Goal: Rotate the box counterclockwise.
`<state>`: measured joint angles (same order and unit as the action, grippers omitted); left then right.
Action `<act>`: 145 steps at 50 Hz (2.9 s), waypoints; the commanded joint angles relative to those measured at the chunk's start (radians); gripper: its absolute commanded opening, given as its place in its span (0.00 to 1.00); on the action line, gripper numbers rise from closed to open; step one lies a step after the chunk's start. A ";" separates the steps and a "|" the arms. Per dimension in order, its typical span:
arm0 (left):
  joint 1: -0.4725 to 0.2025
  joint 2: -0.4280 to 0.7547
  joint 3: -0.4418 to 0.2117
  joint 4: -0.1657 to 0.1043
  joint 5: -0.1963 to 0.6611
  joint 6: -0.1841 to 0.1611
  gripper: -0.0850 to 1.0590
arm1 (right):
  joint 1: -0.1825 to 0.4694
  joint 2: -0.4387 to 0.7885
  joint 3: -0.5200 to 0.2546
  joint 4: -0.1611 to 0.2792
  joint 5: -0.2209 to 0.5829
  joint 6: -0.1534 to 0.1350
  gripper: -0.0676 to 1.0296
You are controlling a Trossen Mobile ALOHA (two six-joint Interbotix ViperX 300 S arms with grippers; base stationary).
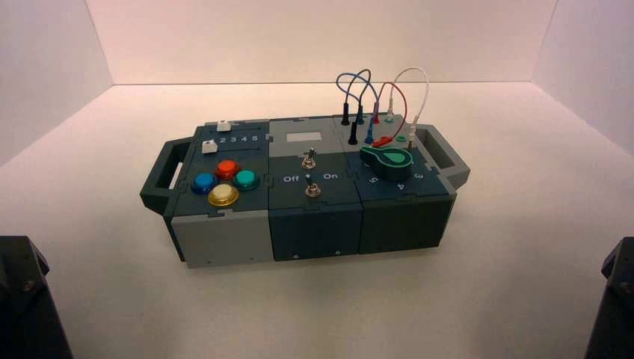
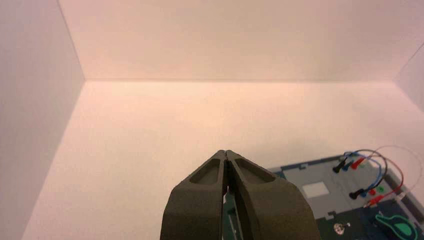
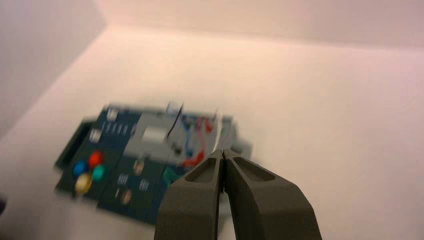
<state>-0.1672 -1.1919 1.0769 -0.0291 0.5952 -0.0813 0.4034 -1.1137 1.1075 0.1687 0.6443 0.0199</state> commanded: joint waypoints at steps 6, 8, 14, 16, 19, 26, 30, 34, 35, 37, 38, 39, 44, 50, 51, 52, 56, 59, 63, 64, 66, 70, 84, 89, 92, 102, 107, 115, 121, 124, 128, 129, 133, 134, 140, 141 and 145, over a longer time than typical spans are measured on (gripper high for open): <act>-0.049 0.189 -0.169 -0.002 -0.002 0.011 0.05 | 0.140 0.135 -0.051 0.025 0.034 0.006 0.04; -0.052 0.212 -0.187 0.000 -0.002 0.012 0.05 | 0.152 0.152 -0.052 0.031 0.040 0.008 0.04; -0.060 0.293 -0.239 0.000 -0.002 0.018 0.05 | 0.184 0.196 -0.058 0.058 0.060 0.008 0.04; -0.067 0.331 -0.255 0.000 0.000 0.020 0.05 | 0.190 0.207 -0.061 0.074 0.066 0.008 0.04; -0.081 0.396 -0.275 0.000 0.003 0.028 0.05 | 0.195 0.216 -0.061 0.086 0.074 0.008 0.04; -0.109 0.543 -0.305 0.000 0.000 0.037 0.05 | 0.196 0.233 -0.057 0.104 0.091 0.008 0.04; -0.117 0.623 -0.319 -0.002 -0.015 0.037 0.05 | 0.199 0.250 -0.052 0.107 0.091 0.005 0.04; -0.126 0.690 -0.336 -0.005 -0.031 0.035 0.05 | 0.201 0.275 -0.046 0.109 0.091 0.005 0.04; -0.130 0.709 -0.342 -0.006 -0.034 0.035 0.05 | 0.202 0.284 -0.048 0.109 0.091 0.003 0.04; -0.135 0.742 -0.354 -0.006 -0.040 0.035 0.05 | 0.202 0.298 -0.048 0.109 0.091 0.003 0.04; -0.137 0.752 -0.357 -0.006 -0.040 0.035 0.05 | 0.204 0.310 -0.048 0.109 0.091 0.003 0.04; -0.140 0.767 -0.364 -0.006 -0.040 0.035 0.05 | 0.204 0.321 -0.048 0.109 0.091 0.003 0.04; -0.150 0.828 -0.393 -0.006 -0.044 0.035 0.05 | 0.225 0.374 -0.052 0.110 0.080 -0.002 0.04; -0.164 0.887 -0.414 -0.006 -0.054 0.035 0.05 | 0.264 0.454 -0.067 0.112 0.052 -0.002 0.04; -0.169 0.904 -0.419 -0.006 -0.060 0.035 0.05 | 0.270 0.471 -0.071 0.112 0.051 -0.002 0.04; -0.170 0.910 -0.420 -0.006 -0.061 0.035 0.05 | 0.275 0.489 -0.075 0.112 0.049 -0.002 0.04; -0.175 0.948 -0.423 -0.008 -0.072 0.035 0.05 | 0.291 0.546 -0.095 0.112 0.040 -0.002 0.04; -0.176 0.982 -0.423 -0.011 -0.087 0.035 0.05 | 0.304 0.578 -0.104 0.112 0.034 -0.002 0.04; -0.183 1.015 -0.419 -0.014 -0.103 0.035 0.05 | 0.322 0.617 -0.112 0.120 0.025 -0.002 0.04; -0.184 1.025 -0.417 -0.014 -0.109 0.035 0.05 | 0.325 0.621 -0.114 0.120 0.023 -0.002 0.04; -0.187 1.040 -0.414 -0.014 -0.115 0.035 0.05 | 0.334 0.641 -0.118 0.124 0.020 -0.002 0.04; -0.190 1.078 -0.410 -0.015 -0.130 0.034 0.05 | 0.347 0.681 -0.126 0.129 0.018 -0.002 0.04; -0.204 1.192 -0.416 -0.015 -0.173 0.034 0.05 | 0.402 0.857 -0.164 0.135 0.003 -0.005 0.04; -0.206 1.216 -0.416 -0.017 -0.189 0.032 0.05 | 0.405 0.910 -0.184 0.137 0.003 -0.005 0.04; -0.206 1.235 -0.414 -0.017 -0.201 0.032 0.05 | 0.403 0.939 -0.195 0.137 0.003 -0.006 0.04; -0.207 1.284 -0.416 -0.029 -0.232 0.031 0.05 | 0.405 1.012 -0.218 0.137 0.005 -0.008 0.04; -0.210 1.304 -0.417 -0.029 -0.242 0.031 0.05 | 0.405 1.035 -0.221 0.137 0.009 -0.008 0.04; -0.216 1.325 -0.420 -0.029 -0.258 0.032 0.05 | 0.405 1.052 -0.218 0.138 0.011 -0.008 0.04; -0.216 1.338 -0.423 -0.028 -0.270 0.035 0.05 | 0.405 1.062 -0.215 0.138 0.018 -0.008 0.04; -0.216 1.342 -0.426 -0.026 -0.272 0.035 0.05 | 0.405 1.062 -0.210 0.138 0.020 -0.008 0.04; -0.216 1.342 -0.431 -0.026 -0.270 0.037 0.05 | 0.405 1.054 -0.202 0.140 0.021 -0.008 0.04; -0.216 1.341 -0.433 -0.026 -0.270 0.037 0.05 | 0.405 1.052 -0.199 0.141 0.023 -0.006 0.04; -0.216 1.335 -0.440 -0.018 -0.270 0.037 0.05 | 0.405 1.039 -0.193 0.152 0.048 -0.006 0.04; -0.216 1.333 -0.442 -0.017 -0.268 0.037 0.05 | 0.405 1.031 -0.190 0.158 0.055 -0.006 0.04; -0.216 1.331 -0.446 -0.017 -0.267 0.038 0.04 | 0.405 0.965 -0.164 0.202 0.087 -0.006 0.04; -0.216 1.333 -0.446 -0.017 -0.267 0.037 0.05 | 0.408 0.957 -0.161 0.206 0.089 -0.006 0.04; -0.216 1.333 -0.446 -0.017 -0.267 0.037 0.05 | 0.405 0.908 -0.152 0.219 0.103 -0.005 0.04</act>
<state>-0.3789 0.1672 0.6535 -0.0476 0.3313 -0.0476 0.8053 -0.1304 0.9587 0.3651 0.7348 0.0138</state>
